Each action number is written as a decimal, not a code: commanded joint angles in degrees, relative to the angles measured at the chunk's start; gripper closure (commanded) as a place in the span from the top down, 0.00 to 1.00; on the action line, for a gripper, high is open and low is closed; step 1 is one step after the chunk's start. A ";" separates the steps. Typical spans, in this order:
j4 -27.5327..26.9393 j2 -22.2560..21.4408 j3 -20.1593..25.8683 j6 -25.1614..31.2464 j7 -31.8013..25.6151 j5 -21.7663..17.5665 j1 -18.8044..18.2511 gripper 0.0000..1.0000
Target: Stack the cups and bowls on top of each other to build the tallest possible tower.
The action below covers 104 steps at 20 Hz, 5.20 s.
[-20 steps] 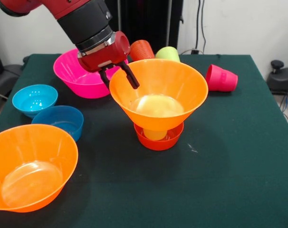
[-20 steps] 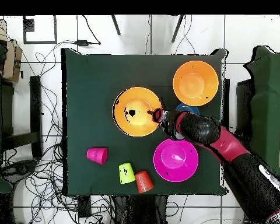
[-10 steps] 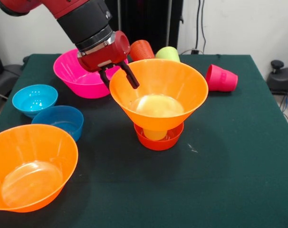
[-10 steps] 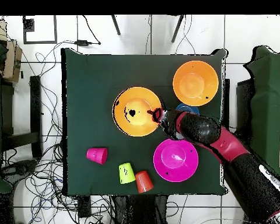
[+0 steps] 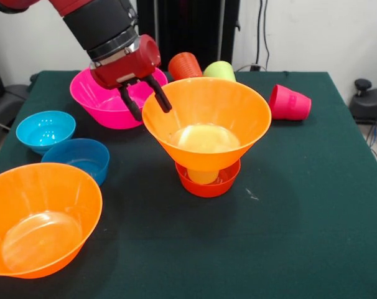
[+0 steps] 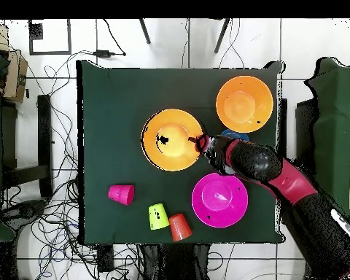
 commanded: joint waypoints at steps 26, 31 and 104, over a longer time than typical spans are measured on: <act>-9.29 -15.99 0.17 23.80 2.77 3.65 3.13 1.00; -15.22 -16.36 -3.24 28.74 5.82 1.51 5.87 1.00; -8.18 -21.26 -28.13 15.20 25.79 14.65 32.69 1.00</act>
